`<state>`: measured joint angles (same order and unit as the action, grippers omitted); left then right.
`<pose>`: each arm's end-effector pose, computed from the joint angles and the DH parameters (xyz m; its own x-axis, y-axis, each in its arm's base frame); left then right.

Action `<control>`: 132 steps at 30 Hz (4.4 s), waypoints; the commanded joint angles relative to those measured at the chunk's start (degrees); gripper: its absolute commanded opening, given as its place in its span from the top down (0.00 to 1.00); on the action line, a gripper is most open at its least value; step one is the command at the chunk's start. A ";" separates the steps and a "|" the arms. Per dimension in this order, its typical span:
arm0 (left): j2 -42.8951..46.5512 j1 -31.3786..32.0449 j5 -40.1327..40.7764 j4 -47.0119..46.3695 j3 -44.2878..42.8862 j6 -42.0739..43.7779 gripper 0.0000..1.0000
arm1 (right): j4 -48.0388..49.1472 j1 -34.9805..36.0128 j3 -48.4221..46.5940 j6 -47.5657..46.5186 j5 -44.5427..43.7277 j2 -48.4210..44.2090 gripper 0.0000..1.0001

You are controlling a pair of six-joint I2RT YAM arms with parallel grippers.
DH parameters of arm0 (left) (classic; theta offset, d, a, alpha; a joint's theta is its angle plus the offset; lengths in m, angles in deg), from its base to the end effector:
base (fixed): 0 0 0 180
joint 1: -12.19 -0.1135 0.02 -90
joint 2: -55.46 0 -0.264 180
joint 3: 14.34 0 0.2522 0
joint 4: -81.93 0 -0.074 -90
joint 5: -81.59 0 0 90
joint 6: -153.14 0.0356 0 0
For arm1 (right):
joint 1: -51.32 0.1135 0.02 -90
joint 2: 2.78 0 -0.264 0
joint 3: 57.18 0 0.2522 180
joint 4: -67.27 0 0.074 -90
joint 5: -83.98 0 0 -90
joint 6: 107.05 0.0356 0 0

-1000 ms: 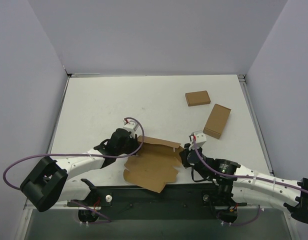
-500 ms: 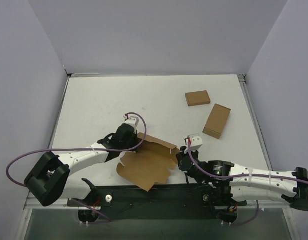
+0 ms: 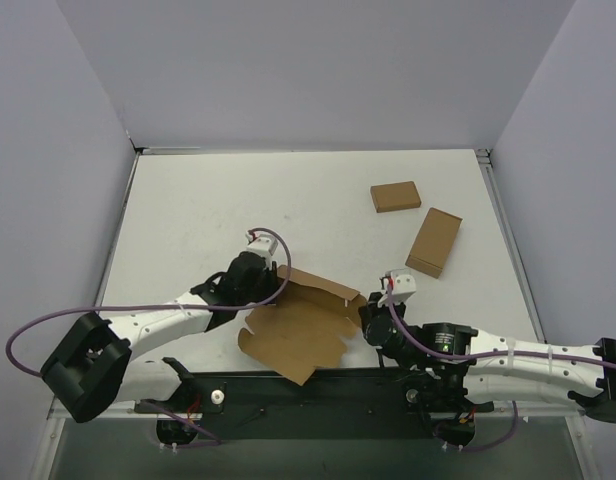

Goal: Fold the paper box

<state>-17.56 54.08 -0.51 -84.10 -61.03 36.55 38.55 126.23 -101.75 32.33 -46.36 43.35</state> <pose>0.1911 -0.1648 0.1835 -0.6917 0.0248 -0.7218 0.3061 0.9153 -0.2619 0.0682 0.1644 0.2460 -0.5336 0.2433 -0.8100 -0.2847 0.8501 0.4430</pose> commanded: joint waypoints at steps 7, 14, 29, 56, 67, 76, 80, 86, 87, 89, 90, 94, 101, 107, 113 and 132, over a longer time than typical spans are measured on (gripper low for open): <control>15.43 -2.07 -6.31 -7.25 10.86 2.50 0.41 | 16.26 -0.47 6.54 -15.16 -5.99 0.89 0.96; 24.40 -2.07 -7.81 -5.13 15.43 4.17 0.34 | 31.21 -3.28 12.96 -24.58 -1.07 1.16 0.91; 17.31 -2.95 4.56 -15.05 15.44 10.42 0.28 | 37.55 -4.78 16.39 -25.39 1.66 2.74 0.89; -8.64 -5.33 -7.90 -47.22 12.54 20.17 0.69 | 19.10 -6.45 14.11 -15.29 2.89 -8.50 0.20; -8.02 -2.16 -4.40 -45.30 13.07 17.89 0.94 | 5.84 -11.45 2.36 -2.11 5.44 -7.29 0.17; -5.21 2.40 9.57 -41.26 13.68 17.80 0.97 | 0.72 -24.19 -8.83 11.58 21.06 2.02 0.13; -5.56 4.08 13.71 -40.55 13.07 18.15 0.97 | 2.56 -28.95 -9.80 16.27 31.00 5.98 0.17; -5.13 4.87 16.88 -39.32 12.45 18.06 0.98 | 3.45 -28.95 -11.47 18.81 31.99 9.94 0.22; -4.77 4.78 16.97 -38.80 12.45 17.89 0.98 | 3.88 -28.95 -11.29 19.17 32.94 10.82 0.23; -4.16 4.87 17.24 -38.79 12.80 17.71 0.98 | 6.86 -28.77 -10.68 19.87 33.83 11.52 0.27; -3.98 4.87 17.24 -38.97 13.06 17.54 0.98 | 8.27 -28.86 -10.24 19.96 34.27 12.31 0.29; -3.98 4.78 17.50 -38.97 12.98 17.45 0.98 | 10.66 -28.16 -11.90 19.00 34.54 15.04 0.35; -3.63 4.87 17.85 -38.97 13.06 17.45 0.98 | 8.64 -27.02 -13.75 19.08 33.66 19.70 0.35; -3.63 4.87 17.85 -38.79 12.98 17.27 0.98 | 6.70 -25.52 -13.23 21.01 31.46 20.31 0.35; -3.19 4.96 17.59 -38.53 13.24 16.66 0.99 | 7.84 -23.85 -11.91 22.51 29.71 21.90 0.35; 0.24 5.40 17.85 -37.83 15.70 13.93 0.99 | 12.93 -21.21 -12.08 24.27 24.95 28.22 0.33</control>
<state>-19.70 59.02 17.15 -119.18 -45.16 52.74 50.64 104.31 -112.65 56.44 -20.16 69.57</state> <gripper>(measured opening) 0.149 0.674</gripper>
